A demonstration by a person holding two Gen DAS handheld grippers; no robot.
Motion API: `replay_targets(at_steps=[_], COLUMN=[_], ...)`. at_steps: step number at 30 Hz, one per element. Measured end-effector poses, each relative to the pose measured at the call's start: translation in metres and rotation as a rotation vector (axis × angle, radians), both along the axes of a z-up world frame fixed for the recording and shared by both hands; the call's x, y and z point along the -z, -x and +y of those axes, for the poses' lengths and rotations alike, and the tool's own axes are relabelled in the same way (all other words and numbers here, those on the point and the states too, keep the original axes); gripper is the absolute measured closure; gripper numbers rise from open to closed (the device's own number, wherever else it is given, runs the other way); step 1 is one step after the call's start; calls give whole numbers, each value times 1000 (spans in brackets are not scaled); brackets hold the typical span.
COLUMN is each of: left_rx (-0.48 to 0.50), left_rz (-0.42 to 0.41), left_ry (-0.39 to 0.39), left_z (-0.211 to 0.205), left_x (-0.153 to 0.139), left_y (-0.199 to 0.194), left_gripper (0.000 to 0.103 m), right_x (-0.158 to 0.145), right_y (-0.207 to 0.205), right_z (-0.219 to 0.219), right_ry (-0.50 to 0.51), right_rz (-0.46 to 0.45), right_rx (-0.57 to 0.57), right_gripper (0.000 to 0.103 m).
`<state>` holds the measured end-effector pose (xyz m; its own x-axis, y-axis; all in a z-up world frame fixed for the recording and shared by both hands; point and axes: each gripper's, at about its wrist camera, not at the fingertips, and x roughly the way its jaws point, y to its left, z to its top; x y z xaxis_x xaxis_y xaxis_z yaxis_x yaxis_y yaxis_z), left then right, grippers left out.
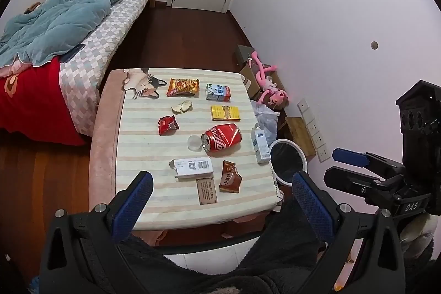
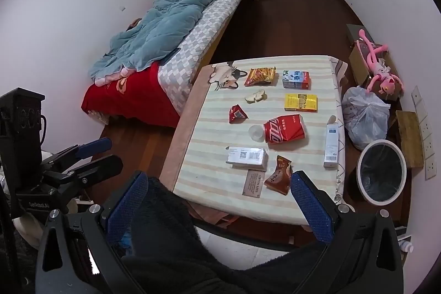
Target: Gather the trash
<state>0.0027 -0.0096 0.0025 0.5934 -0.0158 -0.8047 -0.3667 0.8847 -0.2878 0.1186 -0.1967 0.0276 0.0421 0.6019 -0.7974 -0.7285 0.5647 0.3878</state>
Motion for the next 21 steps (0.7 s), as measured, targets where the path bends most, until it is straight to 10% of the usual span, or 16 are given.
replay_targets(at_steps=[21], left_rx=[-2], left_rz=[-9], left_ry=[22], left_z=[4], left_x=[1], left_y=[2], left_gripper=[0], right_x=[2], right_y=[2], right_z=[6], right_ry=[5], right_rz=[2], right_rx=[-8], right_gripper=[0])
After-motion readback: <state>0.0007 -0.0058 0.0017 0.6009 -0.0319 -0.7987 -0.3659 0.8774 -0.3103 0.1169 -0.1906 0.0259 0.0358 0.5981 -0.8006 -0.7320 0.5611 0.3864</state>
